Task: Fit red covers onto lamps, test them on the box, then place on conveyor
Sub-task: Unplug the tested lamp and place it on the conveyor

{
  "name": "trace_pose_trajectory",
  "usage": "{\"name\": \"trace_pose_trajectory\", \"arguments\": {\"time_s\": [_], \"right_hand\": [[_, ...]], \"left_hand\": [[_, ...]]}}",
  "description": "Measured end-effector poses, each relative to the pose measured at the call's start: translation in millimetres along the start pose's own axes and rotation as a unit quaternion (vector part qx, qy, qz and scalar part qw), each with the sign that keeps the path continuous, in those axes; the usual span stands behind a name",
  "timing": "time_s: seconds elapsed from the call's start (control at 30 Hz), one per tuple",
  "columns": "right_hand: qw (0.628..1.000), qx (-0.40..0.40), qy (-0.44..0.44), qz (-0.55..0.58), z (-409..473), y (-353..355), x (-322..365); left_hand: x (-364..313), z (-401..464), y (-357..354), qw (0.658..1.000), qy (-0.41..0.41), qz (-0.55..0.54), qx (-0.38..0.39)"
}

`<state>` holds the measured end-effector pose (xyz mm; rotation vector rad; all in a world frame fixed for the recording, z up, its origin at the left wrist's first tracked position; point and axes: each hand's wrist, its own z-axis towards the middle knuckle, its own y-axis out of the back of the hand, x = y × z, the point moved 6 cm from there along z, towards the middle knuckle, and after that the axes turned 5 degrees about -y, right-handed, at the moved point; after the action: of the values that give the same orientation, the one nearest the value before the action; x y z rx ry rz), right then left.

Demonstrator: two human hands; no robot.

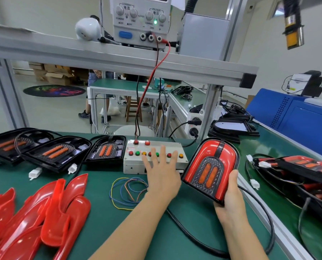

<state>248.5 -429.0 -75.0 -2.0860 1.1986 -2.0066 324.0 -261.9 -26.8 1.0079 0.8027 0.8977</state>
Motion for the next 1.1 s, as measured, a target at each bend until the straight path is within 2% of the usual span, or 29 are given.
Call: {"name": "trace_pose_trajectory", "arguments": {"time_s": [0.27, 0.7, 1.1], "right_hand": [[1.0, 0.001, -0.01, 0.015, -1, 0, 2], [1.0, -0.008, -0.012, 0.026, -5, -1, 6], [0.998, -0.014, -0.024, 0.051, -3, 0, 2]], "left_hand": [[8, 5, -11, 0.999, 0.044, -0.001, 0.026], [4, 11, -19, 0.995, 0.058, -0.003, 0.075], [3, 10, -17, 0.996, 0.052, -0.002, 0.073]]}}
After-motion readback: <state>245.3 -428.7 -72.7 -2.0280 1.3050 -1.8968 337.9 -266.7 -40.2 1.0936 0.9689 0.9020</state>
